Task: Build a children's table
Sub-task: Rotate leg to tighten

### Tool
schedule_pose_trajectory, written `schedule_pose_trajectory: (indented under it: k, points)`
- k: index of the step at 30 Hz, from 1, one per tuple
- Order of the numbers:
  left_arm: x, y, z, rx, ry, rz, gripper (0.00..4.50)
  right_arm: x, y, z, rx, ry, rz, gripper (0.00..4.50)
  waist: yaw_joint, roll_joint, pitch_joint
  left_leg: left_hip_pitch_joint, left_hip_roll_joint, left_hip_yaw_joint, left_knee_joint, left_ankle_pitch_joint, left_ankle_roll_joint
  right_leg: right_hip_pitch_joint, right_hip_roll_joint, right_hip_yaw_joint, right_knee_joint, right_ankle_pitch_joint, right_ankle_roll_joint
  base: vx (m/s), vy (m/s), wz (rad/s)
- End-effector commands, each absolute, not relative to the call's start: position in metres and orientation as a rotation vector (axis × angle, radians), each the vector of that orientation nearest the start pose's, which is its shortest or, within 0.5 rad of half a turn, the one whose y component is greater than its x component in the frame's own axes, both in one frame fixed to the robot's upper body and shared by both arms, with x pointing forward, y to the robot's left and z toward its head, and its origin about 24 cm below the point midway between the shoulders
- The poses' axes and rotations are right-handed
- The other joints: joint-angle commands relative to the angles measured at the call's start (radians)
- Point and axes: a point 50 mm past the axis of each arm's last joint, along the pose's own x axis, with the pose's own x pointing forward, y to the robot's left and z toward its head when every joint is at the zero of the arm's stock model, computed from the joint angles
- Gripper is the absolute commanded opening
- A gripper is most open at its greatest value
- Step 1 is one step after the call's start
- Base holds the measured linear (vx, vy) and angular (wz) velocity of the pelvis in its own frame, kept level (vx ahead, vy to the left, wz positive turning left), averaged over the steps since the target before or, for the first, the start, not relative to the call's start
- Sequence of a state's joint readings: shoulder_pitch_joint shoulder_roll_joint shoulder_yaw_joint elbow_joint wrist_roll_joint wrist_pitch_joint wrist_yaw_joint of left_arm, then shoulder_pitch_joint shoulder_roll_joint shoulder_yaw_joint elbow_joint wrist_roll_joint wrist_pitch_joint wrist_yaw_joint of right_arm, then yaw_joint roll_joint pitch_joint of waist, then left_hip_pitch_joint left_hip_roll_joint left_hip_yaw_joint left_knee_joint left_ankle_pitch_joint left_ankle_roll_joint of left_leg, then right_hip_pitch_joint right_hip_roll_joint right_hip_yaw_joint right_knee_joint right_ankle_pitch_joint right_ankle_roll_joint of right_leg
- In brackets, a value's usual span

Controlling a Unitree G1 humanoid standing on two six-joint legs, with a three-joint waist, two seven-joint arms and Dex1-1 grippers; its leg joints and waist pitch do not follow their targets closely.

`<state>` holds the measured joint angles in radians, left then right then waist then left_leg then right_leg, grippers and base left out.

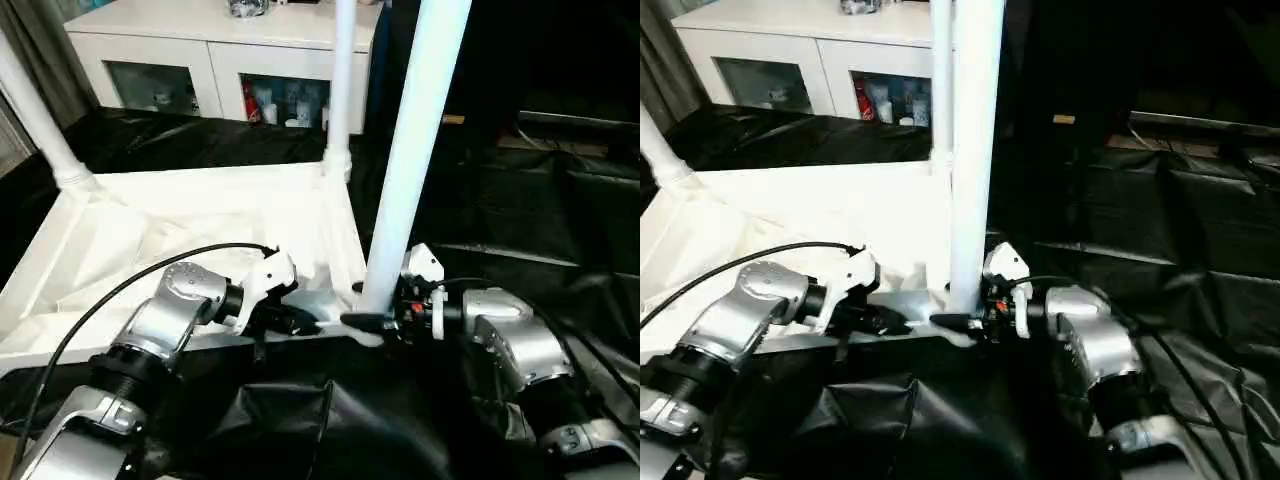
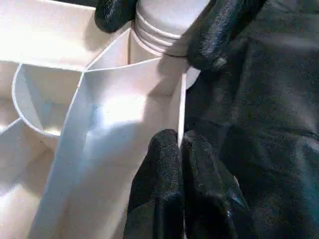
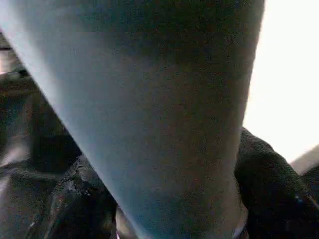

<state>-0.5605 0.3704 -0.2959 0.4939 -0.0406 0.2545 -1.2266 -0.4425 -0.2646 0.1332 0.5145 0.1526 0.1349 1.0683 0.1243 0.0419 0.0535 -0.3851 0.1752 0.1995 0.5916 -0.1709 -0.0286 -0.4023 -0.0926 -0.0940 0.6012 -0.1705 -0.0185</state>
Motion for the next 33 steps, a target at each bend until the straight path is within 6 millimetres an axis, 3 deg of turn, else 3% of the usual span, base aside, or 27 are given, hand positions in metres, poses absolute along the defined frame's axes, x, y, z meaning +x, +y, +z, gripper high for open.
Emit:
schedule_pose_trajectory:
  k: [1, 2, 3, 4, 5, 6, 7, 13, 14, 15, 20, 24, 25, 27, 28, 29, 33]
  points:
    - [0.326, 0.123, 0.068, 0.292, 0.413, -1.223, 0.0, 0.301, -0.12, 0.021, -0.061, 0.354, 1.063, 2.73, -0.007, 0.0, -0.069, 0.028, 0.064, -0.035, -0.077, -0.298, -0.009, 0.042, -0.078, 0.057, -0.077, -0.281, -0.209, 0.0, 0.0, 0.0]
    - [0.332, 0.121, 0.069, 0.287, 0.399, -1.164, 0.0, 0.304, -0.12, 0.015, -0.045, 0.373, 0.966, 2.73, -0.012, -0.005, -0.067, 0.026, 0.063, -0.034, -0.078, -0.297, -0.009, 0.043, -0.078, 0.057, -0.079, -0.294, -0.203, 0.0, 0.0, 0.0]
    - [0.337, 0.118, 0.069, 0.279, 0.392, -1.11, 0.0, 0.305, -0.118, 0.011, -0.025, 0.386, 0.889, 2.72, -0.016, 0.0, -0.064, 0.033, 0.061, -0.035, -0.078, -0.325, -0.02, 0.036, -0.078, 0.057, -0.087, -0.348, -0.191, 0.0, 0.0, 0.0]
    - [0.337, 0.118, 0.069, 0.279, 0.392, -1.11, 0.0, 0.305, -0.118, 0.011, -0.025, 0.386, 0.889, 2.72, -0.02, -0.001, -0.063, 0.036, 0.06, -0.035, -0.078, -0.337, -0.024, 0.034, -0.078, 0.056, -0.091, -0.375, -0.183, 0.0, 0.0, 0.0]
    - [0.348, 0.11, 0.069, 0.252, 0.375, -0.984, 0.0, 0.309, -0.109, 0.003, 0.028, 0.402, 0.739, 2.72, -0.023, -0.002, -0.063, 0.032, 0.06, -0.04, -0.08, -0.347, -0.029, 0.04, -0.08, 0.054, -0.092, -0.405, -0.169, 0.0, 0.0, 0.0]
    - [0.353, 0.103, 0.07, 0.232, 0.365, -0.928, 0.0, 0.311, -0.101, 0.002, 0.045, 0.402, 0.687, 2.72, -0.026, 0.0, -0.061, 0.039, 0.059, -0.037, -0.08, -0.358, -0.036, 0.028, -0.077, 0.057, -0.1, -0.425, -0.16, 0.0, 0.0, 0.0]
    - [0.356, 0.099, 0.07, 0.219, 0.359, -0.894, 0.0, 0.312, -0.095, 0.001, 0.054, 0.402, 0.658, 2.72, -0.028, 0.0, -0.06, 0.043, 0.058, -0.039, -0.079, -0.379, -0.042, 0.028, -0.078, 0.055, -0.102, -0.451, -0.154, 0.0, 0.0, 0.0]
    - [0.353, 0.064, 0.075, 0.171, 0.316, -0.942, 0.0, 0.313, -0.048, 0.016, 0.065, 0.317, 0.791, 2.72, -0.028, -0.008, -0.062, 0.029, 0.059, -0.042, -0.084, -0.357, -0.009, 0.037, -0.084, 0.054, -0.106, -0.444, -0.126, 0.0, 0.0, 0.0]
    - [0.352, 0.062, 0.075, 0.177, 0.314, -0.964, 0.0, 0.313, -0.045, 0.019, 0.06, 0.3, 0.812, 3.28, -0.029, -0.006, -0.063, 0.029, 0.059, -0.041, -0.083, -0.346, -0.005, 0.037, -0.084, 0.055, -0.105, -0.433, -0.129, 0.0, 0.0, 0.0]
    - [0.349, 0.062, 0.075, 0.19, 0.309, -1.01, 0.0, 0.314, -0.044, 0.024, 0.084, 0.279, 0.848, 3.28, -0.03, -0.005, -0.062, 0.029, 0.059, -0.04, -0.084, -0.344, -0.003, 0.036, -0.083, 0.055, -0.105, -0.429, -0.13, 0.0, 0.0, 0.0]
    - [0.342, 0.074, 0.072, 0.224, 0.315, -1.127, 0.0, 0.312, -0.06, 0.029, 0.058, 0.256, 0.958, 3.76, -0.032, -0.004, -0.068, 0.021, 0.059, -0.04, -0.082, -0.306, 0.017, 0.046, -0.079, 0.054, -0.094, -0.345, -0.148, 0.0, 0.0, 0.0]
    - [0.326, 0.09, 0.069, 0.257, 0.348, -1.299, 0.0, 0.305, -0.09, 0.037, 0.018, 0.249, 1.115, 3.87, -0.029, -0.001, -0.073, 0.011, 0.065, -0.034, -0.073, -0.227, 0.062, 0.055, -0.076, 0.053, -0.07, -0.196, -0.197, 0.0, 0.0, 0.0]
    - [0.326, 0.091, 0.069, 0.259, 0.349, -1.303, 0.0, 0.305, -0.091, 0.037, 0.018, 0.249, 1.12, 3.87, -0.029, -0.001, -0.073, 0.011, 0.065, -0.034, -0.073, -0.227, 0.062, 0.055, -0.076, 0.053, -0.07, -0.196, -0.197, 0.0, 0.0, 0.0]
    - [0.319, 0.105, 0.067, 0.317, 0.389, -1.368, 0.0, 0.303, -0.112, 0.046, 0.0, 0.242, 1.205, 3.87, -0.024, -0.005, -0.081, 0.015, 0.064, -0.03, -0.064, -0.177, 0.088, 0.055, -0.074, 0.052, -0.058, -0.115, -0.232, 0.0, 0.0, 0.0]
    - [0.318, 0.107, 0.067, 0.323, 0.399, -1.377, 0.0, 0.304, -0.115, 0.047, -0.005, 0.242, 1.216, 3.87, -0.024, -0.002, -0.079, 0.011, 0.064, -0.028, -0.061, -0.154, 0.103, 0.051, -0.072, 0.052, -0.056, -0.088, -0.242, 0.0, 0.0, 0.0]
    - [0.316, 0.11, 0.067, 0.329, 0.411, -1.398, 0.0, 0.303, -0.12, 0.048, -0.01, 0.249, 1.236, 3.87, -0.024, -0.007, -0.078, 0.011, 0.064, -0.027, -0.062, -0.153, 0.108, 0.051, -0.072, 0.051, -0.056, -0.089, -0.245, 0.0, 0.0, 0.0]
    - [0.311, 0.118, 0.066, 0.342, 0.444, -1.446, 0.0, 0.302, -0.133, 0.051, -0.038, 0.277, 1.297, 3.87, -0.009, -0.002, -0.075, 0.021, 0.07, -0.027, -0.064, -0.184, 0.088, 0.045, -0.073, 0.052, -0.062, -0.166, -0.242, 0.0, 0.0, 0.0]
